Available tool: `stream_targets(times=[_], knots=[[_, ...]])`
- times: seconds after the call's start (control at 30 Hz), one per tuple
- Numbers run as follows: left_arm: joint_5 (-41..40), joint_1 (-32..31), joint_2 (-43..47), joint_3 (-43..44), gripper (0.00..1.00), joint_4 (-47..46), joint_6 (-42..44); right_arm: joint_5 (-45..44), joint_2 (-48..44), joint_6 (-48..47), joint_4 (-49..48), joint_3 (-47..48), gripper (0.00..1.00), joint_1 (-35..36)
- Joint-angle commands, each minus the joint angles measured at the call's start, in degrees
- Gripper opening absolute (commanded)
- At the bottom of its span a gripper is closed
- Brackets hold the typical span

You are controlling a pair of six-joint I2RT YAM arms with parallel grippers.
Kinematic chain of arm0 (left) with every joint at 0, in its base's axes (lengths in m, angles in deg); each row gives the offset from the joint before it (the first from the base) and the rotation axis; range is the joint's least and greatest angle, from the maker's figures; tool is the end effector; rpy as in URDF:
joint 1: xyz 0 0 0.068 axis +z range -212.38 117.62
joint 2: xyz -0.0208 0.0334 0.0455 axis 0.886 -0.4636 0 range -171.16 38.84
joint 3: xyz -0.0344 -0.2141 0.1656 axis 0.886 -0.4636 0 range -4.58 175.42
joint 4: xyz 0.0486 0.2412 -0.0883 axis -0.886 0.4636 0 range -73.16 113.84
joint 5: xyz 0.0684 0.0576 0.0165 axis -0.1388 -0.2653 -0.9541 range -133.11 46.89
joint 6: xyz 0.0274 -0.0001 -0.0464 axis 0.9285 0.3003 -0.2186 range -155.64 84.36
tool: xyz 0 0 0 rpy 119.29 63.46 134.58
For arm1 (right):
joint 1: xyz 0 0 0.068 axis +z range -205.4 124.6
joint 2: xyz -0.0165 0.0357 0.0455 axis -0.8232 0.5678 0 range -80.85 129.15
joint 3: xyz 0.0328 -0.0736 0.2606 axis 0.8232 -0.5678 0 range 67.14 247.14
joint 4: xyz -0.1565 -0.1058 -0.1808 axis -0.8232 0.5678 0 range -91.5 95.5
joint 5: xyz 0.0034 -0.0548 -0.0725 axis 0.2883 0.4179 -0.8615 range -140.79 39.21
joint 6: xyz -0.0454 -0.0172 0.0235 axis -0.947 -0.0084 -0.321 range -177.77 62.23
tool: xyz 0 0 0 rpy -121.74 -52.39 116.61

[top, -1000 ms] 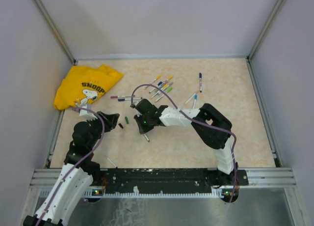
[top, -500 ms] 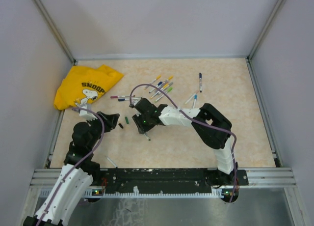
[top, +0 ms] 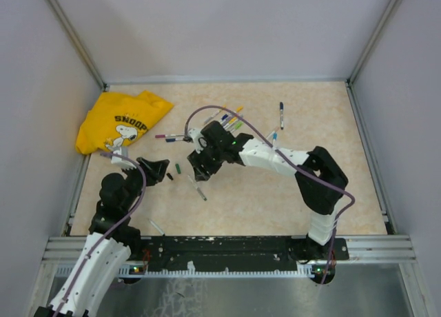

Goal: Open the pen caps
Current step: Place the pen at the center of the board.

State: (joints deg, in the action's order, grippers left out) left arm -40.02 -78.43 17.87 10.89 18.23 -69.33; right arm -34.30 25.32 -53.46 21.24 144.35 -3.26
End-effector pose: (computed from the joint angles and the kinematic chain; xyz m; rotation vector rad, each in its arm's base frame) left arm 0.1260 -0.0383 0.2311 -0.2256 1.7251 -0.6908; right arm 0.2400 0.3252 0.2161 -1.1659 2.3085 0.7541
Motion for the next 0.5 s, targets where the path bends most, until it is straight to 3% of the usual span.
stream_targets(times=[0.0, 0.2, 0.33, 0.47], knots=[[3.0, -0.3, 0.9, -1.3, 0.61, -3.0, 0.8, 17.3, -8.0, -10.9, 2.5, -0.6, 0.54, -5.1], [9.0, -0.4, 0.8, -4.7, 0.79, -10.6, -1.8, 33.0, -16.6, -13.8, 2.1, -4.4, 0.59, -16.3], [14.7, -0.4, 0.1, -8.6, 0.90, -20.9, -5.0, 39.4, -22.6, -11.6, -2.9, -8.8, 0.59, -24.3], [20.8, -0.4, -2.8, -11.1, 0.91, -30.3, -6.7, 44.7, -29.2, -5.9, -11.2, -14.3, 0.59, -32.8]])
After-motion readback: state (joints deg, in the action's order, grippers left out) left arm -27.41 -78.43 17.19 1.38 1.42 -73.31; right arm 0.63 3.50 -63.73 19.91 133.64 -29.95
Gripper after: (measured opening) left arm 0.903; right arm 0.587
